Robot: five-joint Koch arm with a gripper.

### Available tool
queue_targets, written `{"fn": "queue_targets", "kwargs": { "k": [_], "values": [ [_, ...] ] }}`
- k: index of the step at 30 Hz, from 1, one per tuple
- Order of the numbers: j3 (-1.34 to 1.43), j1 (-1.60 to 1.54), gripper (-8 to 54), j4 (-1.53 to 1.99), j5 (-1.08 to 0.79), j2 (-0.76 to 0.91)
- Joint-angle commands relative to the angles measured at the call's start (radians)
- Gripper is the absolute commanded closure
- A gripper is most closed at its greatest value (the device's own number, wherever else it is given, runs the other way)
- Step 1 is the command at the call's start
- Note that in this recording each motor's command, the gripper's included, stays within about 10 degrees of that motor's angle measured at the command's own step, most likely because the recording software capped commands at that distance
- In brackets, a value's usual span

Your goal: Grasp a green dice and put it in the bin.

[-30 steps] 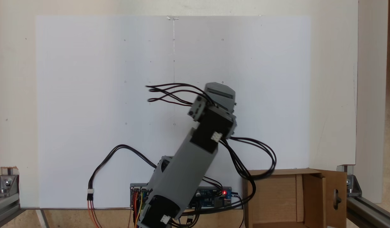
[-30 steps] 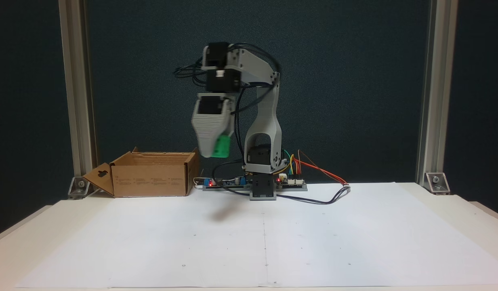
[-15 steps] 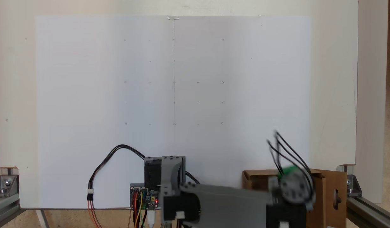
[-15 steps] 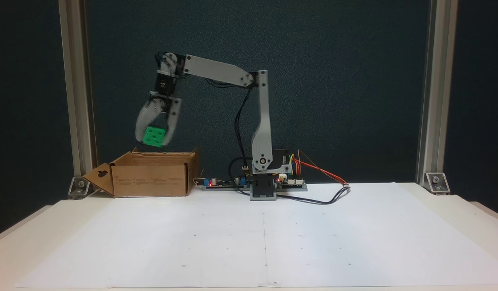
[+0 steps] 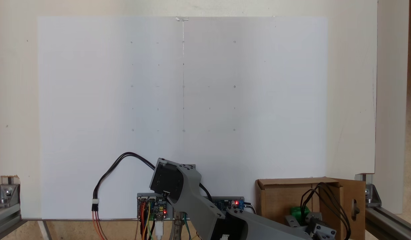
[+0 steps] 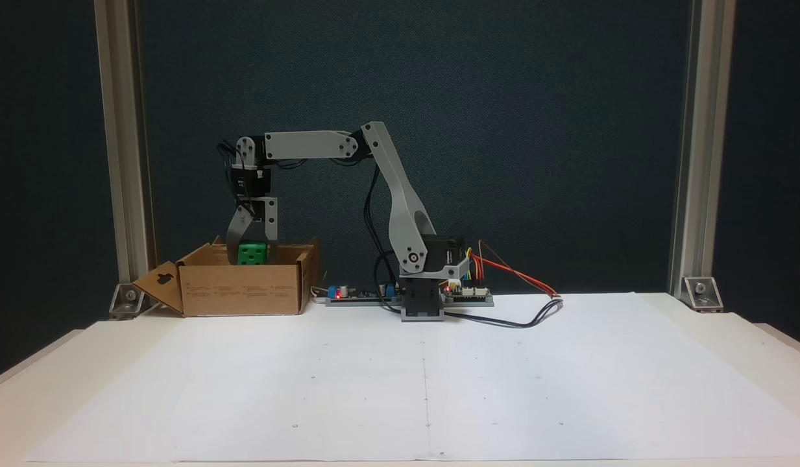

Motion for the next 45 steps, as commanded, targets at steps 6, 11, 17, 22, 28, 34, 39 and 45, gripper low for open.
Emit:
{"fn": "queue_targets", "kwargs": {
  "k": [6,11,17,22,28,34,39,45],
  "values": [
    [-0.043,0.006,1.3,-0.069,-0.064,0.005],
    [-0.048,-0.015,1.4,-0.198,0.04,0.094],
    [-0.12,-0.244,1.7,-0.233,0.296,0.371],
    [-0.118,-0.595,1.5,-0.232,0.41,0.545],
    [-0.109,-1.03,1.4,-0.227,0.41,0.611],
    [0.037,-1.463,1.0,-0.23,0.428,0.669],
    [0.296,-1.824,0.7,-0.325,0.462,0.752],
    [0.772,-2.054,0.6,-0.619,0.46,0.916]
  ]
}}
